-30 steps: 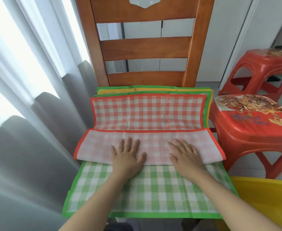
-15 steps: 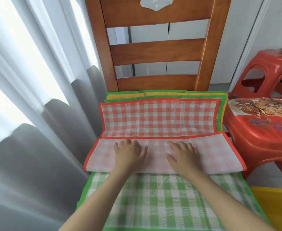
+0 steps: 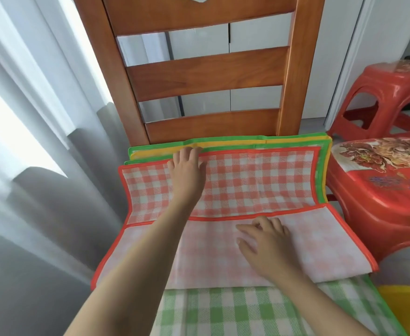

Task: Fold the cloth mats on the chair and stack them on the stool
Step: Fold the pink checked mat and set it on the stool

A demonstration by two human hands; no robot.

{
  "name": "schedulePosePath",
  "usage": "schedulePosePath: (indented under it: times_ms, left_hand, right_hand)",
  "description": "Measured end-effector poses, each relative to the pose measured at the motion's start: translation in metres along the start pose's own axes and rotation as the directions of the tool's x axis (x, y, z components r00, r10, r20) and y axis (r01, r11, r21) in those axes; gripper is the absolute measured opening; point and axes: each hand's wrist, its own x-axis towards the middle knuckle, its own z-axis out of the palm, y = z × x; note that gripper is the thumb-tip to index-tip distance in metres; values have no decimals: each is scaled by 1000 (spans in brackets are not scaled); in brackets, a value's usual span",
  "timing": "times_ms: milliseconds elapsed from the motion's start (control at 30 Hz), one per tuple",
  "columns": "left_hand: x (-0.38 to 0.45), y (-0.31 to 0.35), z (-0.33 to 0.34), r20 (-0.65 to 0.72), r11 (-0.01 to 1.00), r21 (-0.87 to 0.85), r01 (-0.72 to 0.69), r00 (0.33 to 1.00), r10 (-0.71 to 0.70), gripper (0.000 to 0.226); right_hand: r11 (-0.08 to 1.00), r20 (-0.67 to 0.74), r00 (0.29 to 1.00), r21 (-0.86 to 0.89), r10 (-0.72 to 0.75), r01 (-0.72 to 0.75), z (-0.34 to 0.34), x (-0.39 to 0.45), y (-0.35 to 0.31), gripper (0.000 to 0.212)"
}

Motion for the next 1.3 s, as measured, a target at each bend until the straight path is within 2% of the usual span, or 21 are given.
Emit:
schedulePosePath:
  times_ms: [133,433,533,667,767,833,900,933,1033,1100,1300]
  left_hand:
    - [13,-2,7,-23,998,56,25,999,-24,30]
    - [21,-11,8,-89,992,119,-50,994,60,21]
    - [16,-12,3,-79,997,66,-39,996,44,18]
    - [-2,-5,-22,-28,996,-89,22,999,-24,13]
    - [-30,1,-51,43,992,-107,60,998,-55,14]
    - [-55,4,-69,61,991,-121,53,997,-45,14]
    - [-82,8,-86,77,988,-146,57,996,-46,13]
    - [-96,9,-92,87,986,-154,58,995,-45,12]
    - [-135,11,-102,119,985,-166,48,993,-28,13]
    - [-156,11,-103,152,984,-172,52,988,-26,13]
    - [-198,-4,-87,320,977,-174,122,945,-61,5]
  right_hand:
    - [1000,-20,1000,17,0,1,1,-2,1,46]
    - [998,-26,1000,56,13,-11,-4,-2,0,49]
    - [999,19,1000,52,-11,10,-6,-3,-1,53]
    - [998,57,998,55,-25,22,-12,-6,-4,45]
    - [996,69,996,81,-53,47,-22,-15,-8,37]
    - [987,-96,989,105,-109,119,-34,-23,-16,31]
    - [972,-332,928,99,-171,215,-47,-30,-24,28]
    - [964,-407,893,91,-193,250,-55,-33,-27,27]
    - [955,-503,835,58,-223,290,-74,-41,-29,28]
    - [961,-463,856,33,-228,274,-74,-46,-22,29]
    - [958,-198,948,89,-250,272,-46,-58,-1,31]
